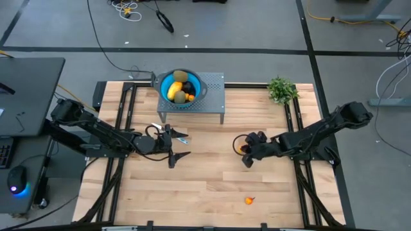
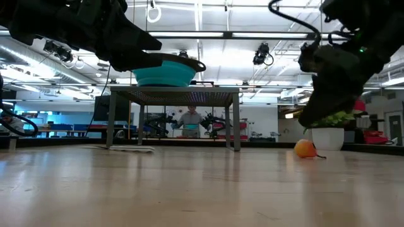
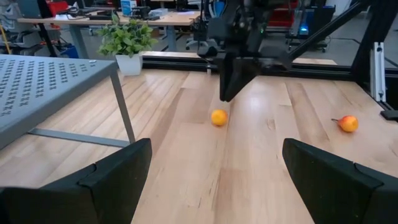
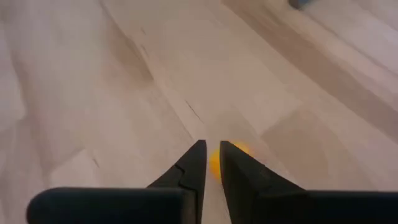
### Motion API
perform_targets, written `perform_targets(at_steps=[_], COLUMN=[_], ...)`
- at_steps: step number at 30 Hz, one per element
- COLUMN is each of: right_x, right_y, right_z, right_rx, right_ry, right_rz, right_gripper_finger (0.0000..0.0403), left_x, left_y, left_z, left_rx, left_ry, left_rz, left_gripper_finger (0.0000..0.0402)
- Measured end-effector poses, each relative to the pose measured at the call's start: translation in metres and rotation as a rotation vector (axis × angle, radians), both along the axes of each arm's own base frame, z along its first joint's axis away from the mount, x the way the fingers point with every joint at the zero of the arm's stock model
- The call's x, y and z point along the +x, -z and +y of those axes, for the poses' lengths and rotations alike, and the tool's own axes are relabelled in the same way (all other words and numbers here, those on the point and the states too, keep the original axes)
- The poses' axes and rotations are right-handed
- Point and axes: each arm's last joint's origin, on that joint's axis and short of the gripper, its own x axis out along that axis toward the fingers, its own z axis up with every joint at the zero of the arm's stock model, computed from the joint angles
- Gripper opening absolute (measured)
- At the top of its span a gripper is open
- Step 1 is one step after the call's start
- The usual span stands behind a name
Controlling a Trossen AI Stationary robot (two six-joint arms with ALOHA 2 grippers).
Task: Pick & Place Fruit
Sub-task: Put the pear into the blue strainer bowl, then put the right pear into the blue strainer bowl
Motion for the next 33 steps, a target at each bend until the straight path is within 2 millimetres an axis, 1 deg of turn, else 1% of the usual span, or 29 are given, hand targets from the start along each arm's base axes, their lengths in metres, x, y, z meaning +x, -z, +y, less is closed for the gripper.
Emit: perform_targets(at_steps=[7,17,20,24,26,29,33], right_x=[0.009,0.018,0.015,0.003,-0.003,-0.004,0.0], right_y=[-0.008,-0.019,-0.015,-0.002,0.001,0.001,-0.005], right_z=[0.003,0.007,0.007,0.005,0.006,0.012,0.02], right_rx=[-0.005,0.002,0.003,-0.009,-0.026,-0.081,-0.197], right_ry=[-0.083,-0.133,-0.152,-0.18,-0.201,-0.276,-0.369], right_rz=[-0.1,-0.233,-0.184,0.002,0.064,0.069,-0.012], right_gripper_finger=[0.0051,0.0051,0.0051,0.0051,0.0051,0.0051,0.0055], left_x=[0.0,0.0,0.0,0.0,0.0,0.0,0.0], left_y=[0.0,0.0,0.0,0.0,0.0,0.0,0.0], left_z=[0.0,0.0,0.0,0.0,0.0,0.0,0.0], left_rx=[-0.005,-0.004,-0.003,-0.003,-0.002,-0.001,0.0], left_ry=[-0.001,-0.001,0.0,0.0,0.0,0.0,-0.004], left_rz=[-0.001,-0.002,-0.002,-0.002,-0.002,-0.002,-0.002], left_gripper_finger=[0.0372,0.0372,0.0372,0.0372,0.0372,0.0372,0.0372])
